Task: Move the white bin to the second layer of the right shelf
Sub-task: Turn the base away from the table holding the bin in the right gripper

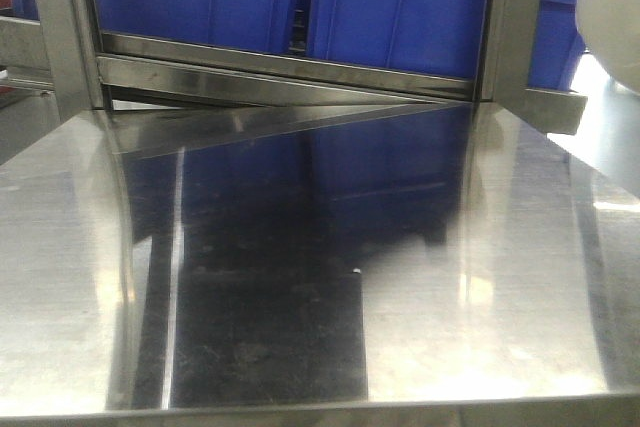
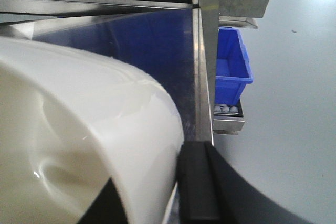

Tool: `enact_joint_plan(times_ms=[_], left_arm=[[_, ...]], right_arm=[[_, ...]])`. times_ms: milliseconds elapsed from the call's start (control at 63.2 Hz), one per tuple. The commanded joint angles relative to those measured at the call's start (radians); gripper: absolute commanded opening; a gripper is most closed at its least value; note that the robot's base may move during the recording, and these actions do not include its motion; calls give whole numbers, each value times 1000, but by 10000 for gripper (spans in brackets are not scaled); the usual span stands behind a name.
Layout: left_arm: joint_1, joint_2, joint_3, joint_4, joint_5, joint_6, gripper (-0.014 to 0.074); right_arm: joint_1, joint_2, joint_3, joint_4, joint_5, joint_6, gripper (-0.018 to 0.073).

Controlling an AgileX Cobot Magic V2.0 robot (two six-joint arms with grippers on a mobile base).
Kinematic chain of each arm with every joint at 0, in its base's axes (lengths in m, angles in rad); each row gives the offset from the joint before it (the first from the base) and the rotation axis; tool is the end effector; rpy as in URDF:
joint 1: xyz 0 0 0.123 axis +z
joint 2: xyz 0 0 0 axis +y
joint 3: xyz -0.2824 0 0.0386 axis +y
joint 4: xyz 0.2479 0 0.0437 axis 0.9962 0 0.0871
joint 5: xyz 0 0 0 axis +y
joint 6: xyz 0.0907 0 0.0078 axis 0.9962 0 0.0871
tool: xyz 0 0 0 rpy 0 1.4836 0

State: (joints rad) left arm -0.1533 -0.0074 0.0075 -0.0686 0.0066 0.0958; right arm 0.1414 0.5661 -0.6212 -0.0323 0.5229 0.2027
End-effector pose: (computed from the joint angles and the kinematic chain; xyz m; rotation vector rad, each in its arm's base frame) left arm 0.0553 -0.0086 0.2104 0.1348 1.4850 -0.1022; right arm 0.1110 0.0143 0.3304 0.0433 1.9556 0.1929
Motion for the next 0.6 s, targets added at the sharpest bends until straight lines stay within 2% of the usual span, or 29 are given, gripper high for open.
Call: enact_joint_plan(times_ms=[0, 585], left_arm=[[-3, -13, 33, -5, -87, -7, 85], [-3, -13, 33, -5, -87, -7, 85]], right_arm=[[-6, -1, -30, -3, -107, -2, 56], [-6, -1, -30, -3, -107, -2, 56]])
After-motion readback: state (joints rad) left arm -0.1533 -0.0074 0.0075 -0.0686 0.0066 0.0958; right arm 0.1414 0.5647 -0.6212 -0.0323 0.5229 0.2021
